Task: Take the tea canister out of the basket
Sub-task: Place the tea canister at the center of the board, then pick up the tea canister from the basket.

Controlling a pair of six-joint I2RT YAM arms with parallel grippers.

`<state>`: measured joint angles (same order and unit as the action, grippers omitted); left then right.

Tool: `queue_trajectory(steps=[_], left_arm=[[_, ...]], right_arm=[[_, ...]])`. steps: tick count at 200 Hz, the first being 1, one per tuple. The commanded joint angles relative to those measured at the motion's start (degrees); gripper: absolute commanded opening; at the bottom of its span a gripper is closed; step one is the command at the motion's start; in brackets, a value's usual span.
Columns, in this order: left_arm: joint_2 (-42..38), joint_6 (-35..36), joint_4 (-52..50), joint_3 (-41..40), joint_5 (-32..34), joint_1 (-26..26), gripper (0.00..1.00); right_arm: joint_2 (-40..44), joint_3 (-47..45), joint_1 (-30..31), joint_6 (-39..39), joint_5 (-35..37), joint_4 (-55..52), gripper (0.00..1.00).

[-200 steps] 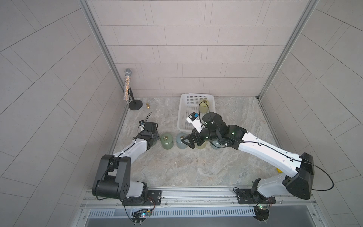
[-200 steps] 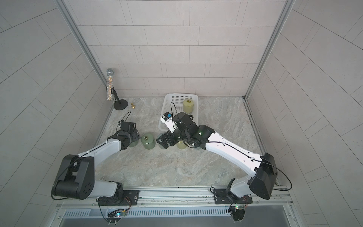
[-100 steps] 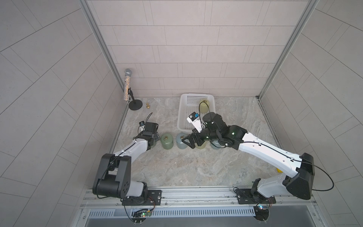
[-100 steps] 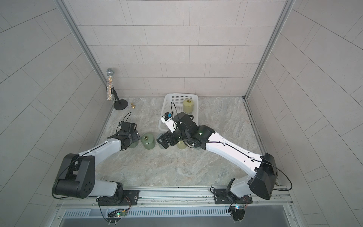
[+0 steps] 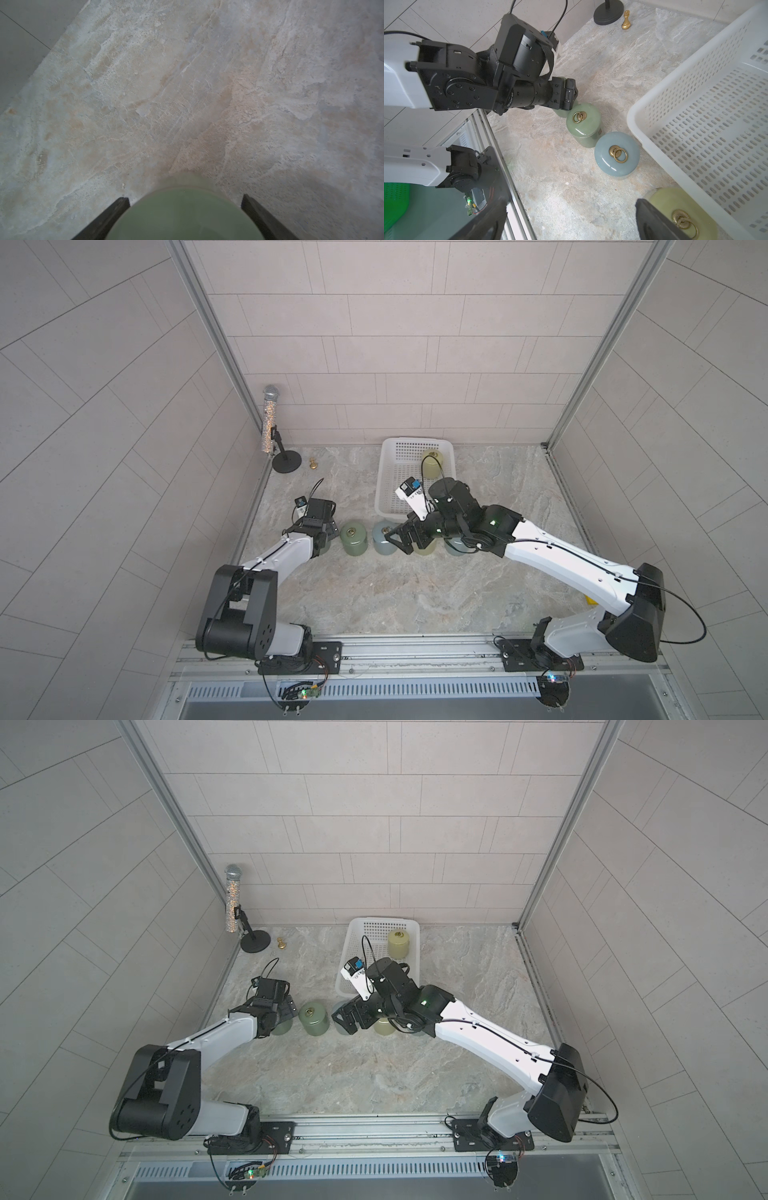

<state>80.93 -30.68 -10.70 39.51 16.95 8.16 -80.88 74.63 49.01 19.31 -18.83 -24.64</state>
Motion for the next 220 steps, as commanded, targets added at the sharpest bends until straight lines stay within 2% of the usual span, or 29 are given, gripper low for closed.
queue_trajectory(steps=[1,48,82,147,171,220], left_arm=[[-1.47,-0.17,-0.37,1.67,0.73,0.38,0.94],[-3.19,-0.27,-3.27,3.50,0.39,0.41,1.00],[-5.08,-0.43,-7.14,5.49,0.13,0.37,1.00],[-9.86,0.46,-16.54,11.56,-1.49,0.38,1.00],[-12.91,2.14,-17.38,13.96,-6.44,0.38,1.00],[-16.14,6.41,-16.80,18.95,-24.56,0.48,1.00]], right_arm=[[1.82,-0.54,0.17,0.29,0.87,-0.05,1.00],[1.86,-0.40,0.14,0.68,0.99,-0.07,1.00],[1.87,-0.45,0.12,1.11,1.82,-0.05,1.00],[3.11,-0.44,-1.20,4.11,10.21,-0.96,1.00],[3.61,-0.53,-3.76,5.78,13.90,-1.89,1.00],[1.64,-0.07,-11.86,9.96,17.69,-5.31,1.00]])
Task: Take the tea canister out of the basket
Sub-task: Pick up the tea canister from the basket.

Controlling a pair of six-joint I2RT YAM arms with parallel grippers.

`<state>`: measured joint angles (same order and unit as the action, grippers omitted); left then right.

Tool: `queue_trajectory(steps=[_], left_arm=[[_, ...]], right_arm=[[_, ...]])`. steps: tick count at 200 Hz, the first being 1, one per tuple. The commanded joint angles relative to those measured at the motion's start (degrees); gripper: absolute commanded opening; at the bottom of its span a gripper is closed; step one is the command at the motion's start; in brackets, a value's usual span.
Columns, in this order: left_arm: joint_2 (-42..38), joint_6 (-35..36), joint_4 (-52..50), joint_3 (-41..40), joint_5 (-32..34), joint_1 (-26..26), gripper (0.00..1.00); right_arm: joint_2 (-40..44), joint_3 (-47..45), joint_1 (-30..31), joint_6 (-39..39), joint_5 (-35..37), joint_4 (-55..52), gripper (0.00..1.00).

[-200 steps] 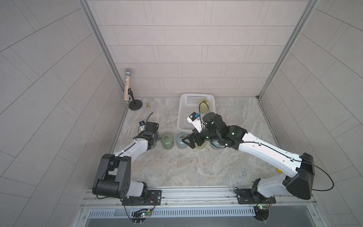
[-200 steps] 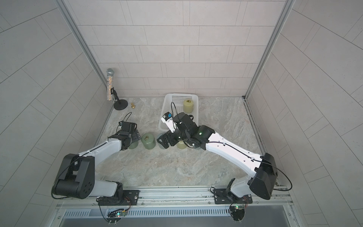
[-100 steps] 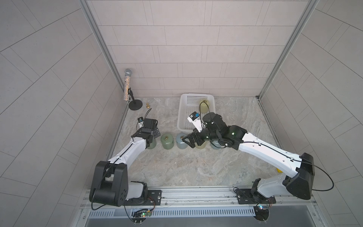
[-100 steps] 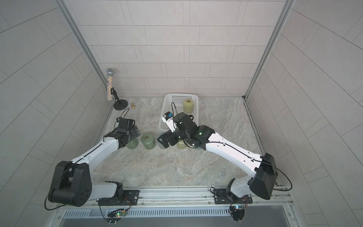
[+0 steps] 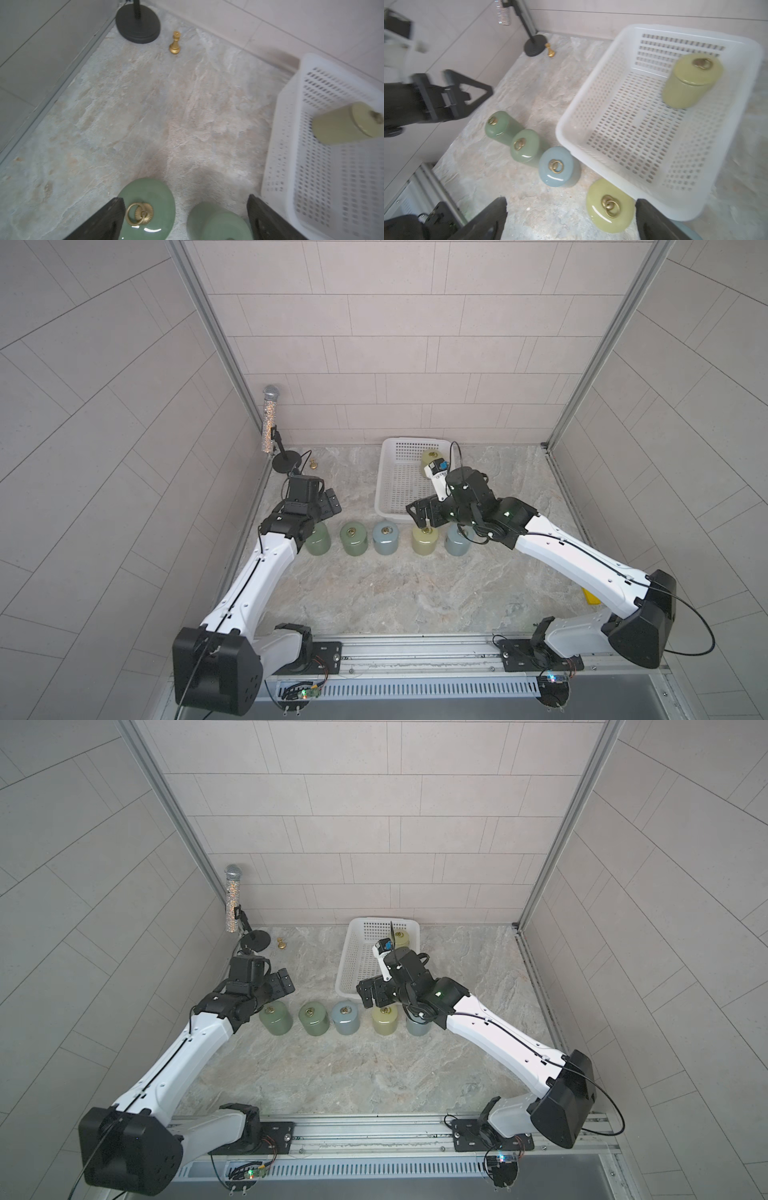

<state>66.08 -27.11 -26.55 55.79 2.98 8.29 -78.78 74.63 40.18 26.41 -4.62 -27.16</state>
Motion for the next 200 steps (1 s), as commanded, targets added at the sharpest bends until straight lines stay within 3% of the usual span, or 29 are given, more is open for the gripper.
queue_trajectory(steps=[1,28,79,122,200], left_arm=[[-1.31,2.85,-0.96,2.80,-10.96,0.33,1.00],[-1.40,4.28,-0.74,4.39,-20.89,1.13,1.00],[-1.90,5.61,-0.06,5.33,-30.04,3.49,1.00],[-1.46,7.28,0.18,7.12,-29.92,8.55,1.00],[-0.58,4.87,0.71,10.43,-32.92,10.52,1.00]], right_arm=[[-0.48,-0.09,-3.20,2.85,3.53,-2.80,1.00],[-2.06,0.71,-5.82,2.12,5.32,-2.68,1.00],[-10.06,4.97,-10.82,1.01,5.54,-1.86,1.00],[-19.97,11.02,-11.99,0.54,7.23,0.10,1.00],[-39.83,28.30,-14.49,-1.13,10.49,1.06,1.00]])
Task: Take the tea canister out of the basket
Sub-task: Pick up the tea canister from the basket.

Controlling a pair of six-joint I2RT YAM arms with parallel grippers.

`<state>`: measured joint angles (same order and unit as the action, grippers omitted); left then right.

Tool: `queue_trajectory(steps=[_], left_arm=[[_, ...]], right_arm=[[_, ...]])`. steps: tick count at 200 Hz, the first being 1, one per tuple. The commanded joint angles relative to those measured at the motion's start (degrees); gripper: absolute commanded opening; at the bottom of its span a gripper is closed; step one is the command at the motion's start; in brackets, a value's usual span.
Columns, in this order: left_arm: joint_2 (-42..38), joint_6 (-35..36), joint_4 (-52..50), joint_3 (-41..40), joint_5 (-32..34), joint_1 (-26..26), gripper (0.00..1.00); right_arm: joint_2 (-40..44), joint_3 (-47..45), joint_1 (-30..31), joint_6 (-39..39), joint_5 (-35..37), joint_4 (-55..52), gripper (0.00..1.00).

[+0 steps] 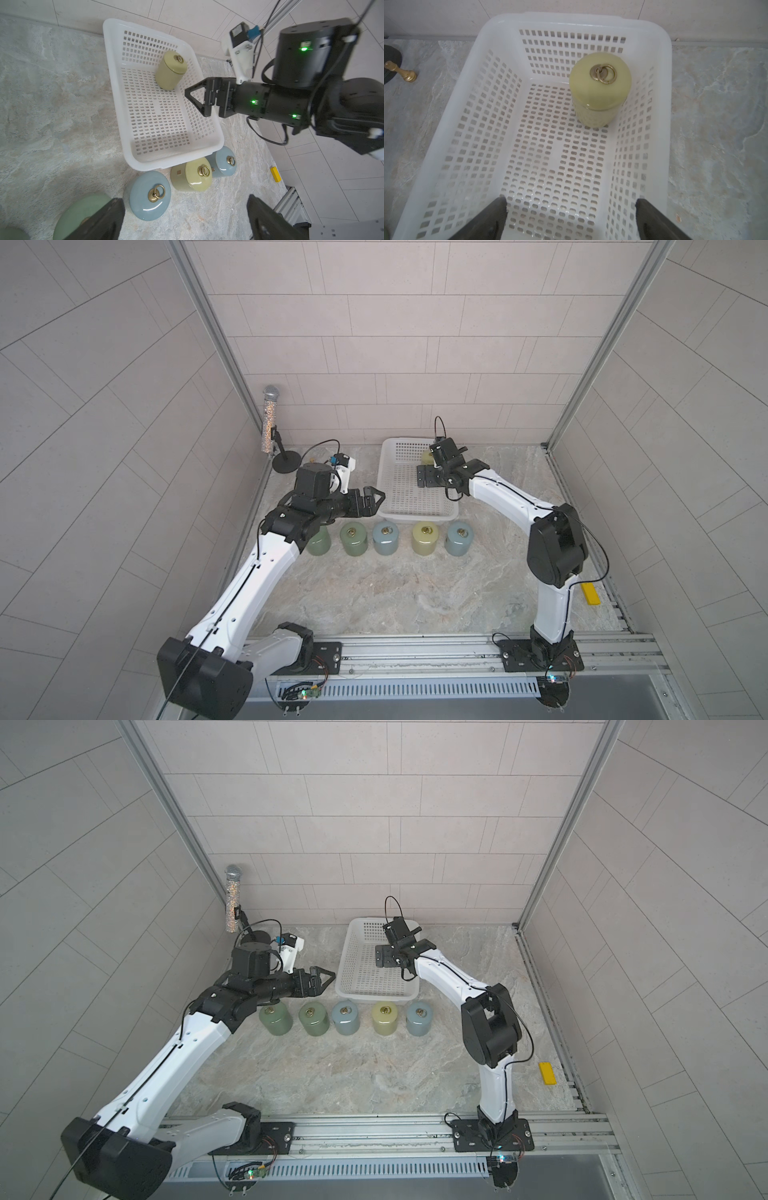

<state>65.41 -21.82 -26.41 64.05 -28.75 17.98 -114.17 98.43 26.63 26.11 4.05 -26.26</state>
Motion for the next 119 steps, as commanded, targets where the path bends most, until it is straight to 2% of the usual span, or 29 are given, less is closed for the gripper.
queue_trajectory(steps=[1,119], left_arm=[[0.09,-0.42,0.57,2.15,-1.15,0.88,1.00],[-0.08,-1.49,-0.21,2.09,-0.88,1.80,1.00]], right_arm=[[-4.64,4.80,-1.00,-0.85,1.78,0.12,1.00],[-21.75,21.42,-4.18,-0.71,4.03,-0.31,1.00]])
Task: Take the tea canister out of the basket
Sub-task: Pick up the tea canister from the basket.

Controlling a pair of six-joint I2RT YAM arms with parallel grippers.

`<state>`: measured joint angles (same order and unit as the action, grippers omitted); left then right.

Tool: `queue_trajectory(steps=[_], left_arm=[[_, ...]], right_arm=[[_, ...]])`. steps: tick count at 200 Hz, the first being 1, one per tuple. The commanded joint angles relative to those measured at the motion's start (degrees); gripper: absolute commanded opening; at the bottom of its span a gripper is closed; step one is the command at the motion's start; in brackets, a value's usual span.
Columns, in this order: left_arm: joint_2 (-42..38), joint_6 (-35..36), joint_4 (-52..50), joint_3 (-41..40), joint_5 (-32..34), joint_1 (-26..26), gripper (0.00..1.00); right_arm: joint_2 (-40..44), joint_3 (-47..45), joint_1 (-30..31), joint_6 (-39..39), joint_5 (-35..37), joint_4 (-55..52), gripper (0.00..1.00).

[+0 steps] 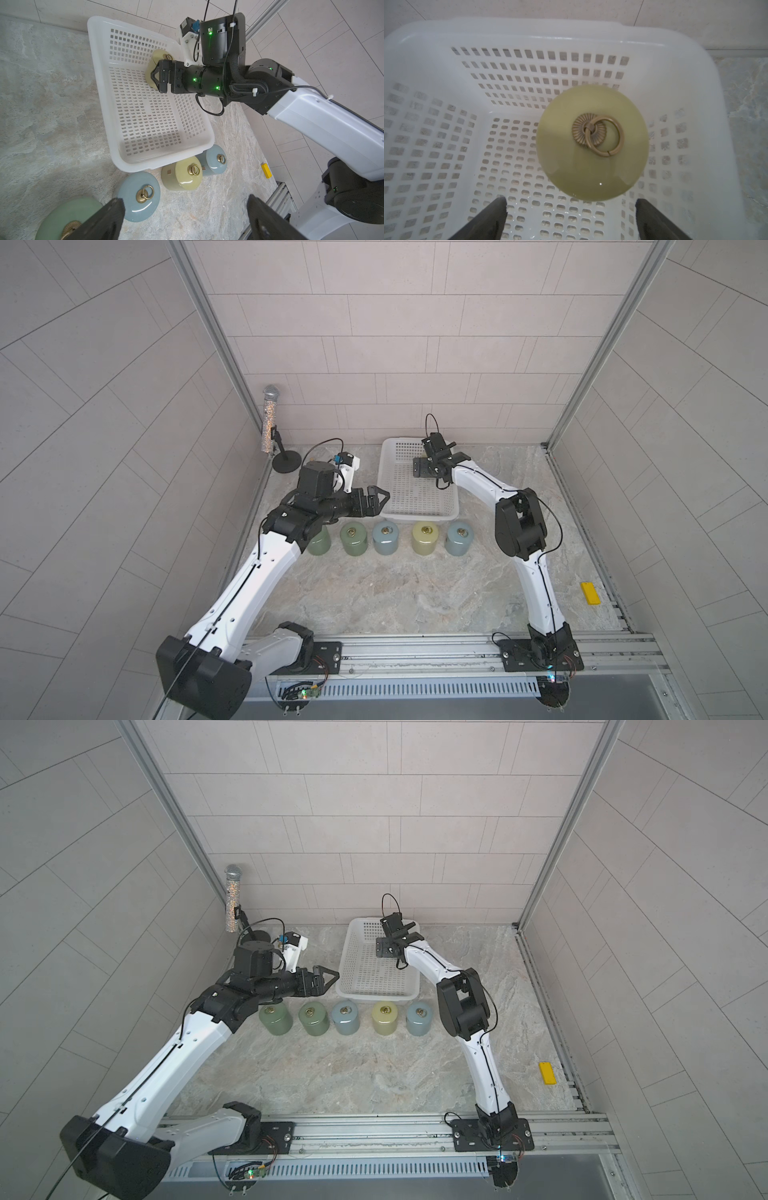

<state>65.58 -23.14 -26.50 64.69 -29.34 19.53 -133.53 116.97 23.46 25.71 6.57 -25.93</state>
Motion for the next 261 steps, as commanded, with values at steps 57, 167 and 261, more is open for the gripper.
queue_trajectory(steps=[57,167,261], left_arm=[[0.21,0.51,-1.77,1.76,1.77,0.31,1.00],[0.02,1.40,-3.36,2.69,9.04,0.29,1.00],[1.20,1.75,-4.10,3.78,8.15,0.33,1.00]], right_arm=[[-7.78,8.21,-1.58,-0.38,1.80,-0.78,1.00],[-13.39,14.11,-1.60,0.04,2.19,-0.17,1.00],[-16.84,19.17,-1.62,1.09,1.35,-1.08,0.98]])
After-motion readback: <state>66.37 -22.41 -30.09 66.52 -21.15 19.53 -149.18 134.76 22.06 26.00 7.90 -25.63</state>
